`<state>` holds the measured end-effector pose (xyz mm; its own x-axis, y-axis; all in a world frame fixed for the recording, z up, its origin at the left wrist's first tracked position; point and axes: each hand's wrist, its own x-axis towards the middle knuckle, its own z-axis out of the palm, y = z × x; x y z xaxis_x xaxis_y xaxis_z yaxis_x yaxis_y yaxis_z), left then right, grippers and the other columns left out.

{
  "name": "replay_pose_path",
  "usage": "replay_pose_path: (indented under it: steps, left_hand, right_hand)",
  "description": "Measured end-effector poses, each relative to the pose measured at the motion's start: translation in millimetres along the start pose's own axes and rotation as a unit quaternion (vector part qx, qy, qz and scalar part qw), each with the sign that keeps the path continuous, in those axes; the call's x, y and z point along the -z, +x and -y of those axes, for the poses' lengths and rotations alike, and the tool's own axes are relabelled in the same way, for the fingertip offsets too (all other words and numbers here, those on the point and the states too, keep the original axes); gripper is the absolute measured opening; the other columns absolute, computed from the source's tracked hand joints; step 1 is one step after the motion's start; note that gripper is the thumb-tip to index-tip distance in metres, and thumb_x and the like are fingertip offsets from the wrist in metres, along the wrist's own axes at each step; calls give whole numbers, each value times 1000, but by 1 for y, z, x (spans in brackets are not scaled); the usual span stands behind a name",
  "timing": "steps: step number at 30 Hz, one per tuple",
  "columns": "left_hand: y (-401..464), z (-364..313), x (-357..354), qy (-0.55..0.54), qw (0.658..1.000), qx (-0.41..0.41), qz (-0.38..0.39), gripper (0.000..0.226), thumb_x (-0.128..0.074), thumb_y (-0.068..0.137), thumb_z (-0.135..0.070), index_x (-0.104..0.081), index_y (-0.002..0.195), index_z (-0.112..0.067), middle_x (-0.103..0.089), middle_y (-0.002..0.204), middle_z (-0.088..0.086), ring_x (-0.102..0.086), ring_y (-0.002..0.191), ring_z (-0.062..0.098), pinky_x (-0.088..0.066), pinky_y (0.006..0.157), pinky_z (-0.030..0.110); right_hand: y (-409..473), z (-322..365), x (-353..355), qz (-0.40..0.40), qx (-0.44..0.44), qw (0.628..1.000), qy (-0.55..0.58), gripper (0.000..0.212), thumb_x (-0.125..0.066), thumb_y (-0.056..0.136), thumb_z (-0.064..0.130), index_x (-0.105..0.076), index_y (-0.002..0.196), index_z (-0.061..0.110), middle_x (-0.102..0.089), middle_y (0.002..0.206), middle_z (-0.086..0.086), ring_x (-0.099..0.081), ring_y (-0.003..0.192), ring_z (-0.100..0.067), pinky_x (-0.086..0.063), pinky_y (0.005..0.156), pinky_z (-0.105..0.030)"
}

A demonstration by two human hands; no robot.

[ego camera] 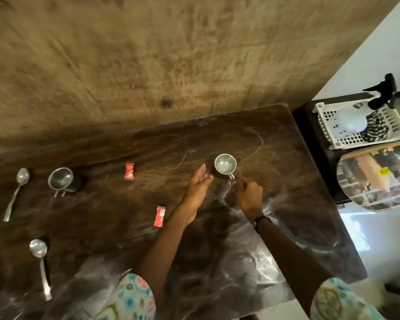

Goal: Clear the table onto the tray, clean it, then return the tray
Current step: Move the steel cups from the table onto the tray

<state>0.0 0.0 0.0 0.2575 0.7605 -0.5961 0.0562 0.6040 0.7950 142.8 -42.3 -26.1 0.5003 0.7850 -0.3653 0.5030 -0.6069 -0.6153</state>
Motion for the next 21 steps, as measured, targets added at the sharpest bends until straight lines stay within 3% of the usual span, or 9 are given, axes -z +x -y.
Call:
replay_pose_path:
  steps: [4,7,10,12,15,18,21]
  left_hand:
    - [22,-1,-19,6,999,20,-28,58,-42,98,-4,-18,150,-12,-19,158,6,-21,144,17,-24,116,33]
    - [33,6,-30,15,999,28,-44,58,-44,97,-6,-19,149,-13,-26,155,3,-30,140,15,-28,111,29]
    - [40,10,-45,-1,998,10,-61,45,-46,96,-5,-38,135,-26,-47,130,-6,-52,109,0,-43,88,17]
    - [43,14,-57,-14,997,-4,-80,45,-47,95,-3,-40,134,-24,-49,119,-9,-51,96,-3,-42,76,14]
    - [46,23,-81,6,997,-11,-77,47,-51,94,-8,-38,138,-20,-52,121,-10,-52,107,3,-42,87,17]
    - [44,34,-113,39,997,-17,-57,47,-52,95,-11,-37,136,-28,-53,110,-22,-51,95,-14,-42,73,6]
    - [42,38,-155,47,999,-12,-16,48,-51,94,-7,-36,131,-33,-53,110,-25,-52,92,-19,-42,69,0]
  right_hand:
    - [11,-5,-1,44,54,997,25,25,-59,94,19,-70,108,2,-72,100,-21,-67,92,-33,-50,84,-46]
    - [22,-12,-1,47,79,995,35,22,-58,95,19,-70,107,6,-73,97,-15,-67,88,-29,-50,81,-41]
    - [30,-17,0,60,87,993,46,19,-55,96,16,-70,103,6,-73,97,-12,-67,87,-25,-51,79,-37]
    - [31,-24,2,72,94,992,44,18,-53,96,11,-68,100,3,-73,95,-13,-67,88,-26,-49,79,-32]
    - [31,-40,17,73,101,990,59,17,-51,96,9,-65,98,1,-72,92,-12,-66,83,-24,-40,69,-19]
    - [27,-63,38,47,87,990,97,17,-51,97,12,-65,95,2,-71,86,-10,-64,74,-20,-46,67,-28]
    - [22,-90,68,-1,54,989,138,17,-54,97,17,-66,94,5,-71,83,-6,-67,75,-18,-53,71,-39]
